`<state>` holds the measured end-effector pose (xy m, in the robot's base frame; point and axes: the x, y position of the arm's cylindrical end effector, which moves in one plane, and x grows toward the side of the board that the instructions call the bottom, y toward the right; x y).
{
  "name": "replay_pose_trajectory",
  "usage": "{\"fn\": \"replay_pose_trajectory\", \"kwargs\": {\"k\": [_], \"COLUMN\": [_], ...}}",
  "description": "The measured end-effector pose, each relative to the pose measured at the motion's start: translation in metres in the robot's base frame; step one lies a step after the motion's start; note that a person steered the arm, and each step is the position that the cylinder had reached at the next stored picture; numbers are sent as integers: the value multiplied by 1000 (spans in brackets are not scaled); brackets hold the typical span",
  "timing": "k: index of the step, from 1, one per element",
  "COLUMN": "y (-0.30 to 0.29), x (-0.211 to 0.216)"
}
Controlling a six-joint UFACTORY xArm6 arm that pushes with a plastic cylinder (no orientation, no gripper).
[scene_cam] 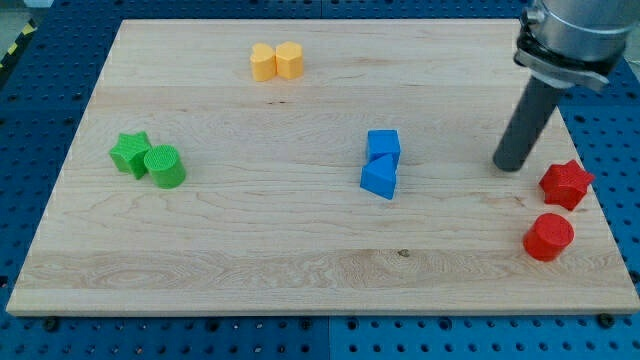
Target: Push the red star towards the bottom right corner
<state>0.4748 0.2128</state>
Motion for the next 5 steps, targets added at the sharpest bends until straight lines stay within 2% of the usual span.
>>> {"fn": "replay_pose_trajectory", "kwargs": {"k": [1,3,4,5], "y": [3,25,53,58], "x": [26,-21,-20,11]}}
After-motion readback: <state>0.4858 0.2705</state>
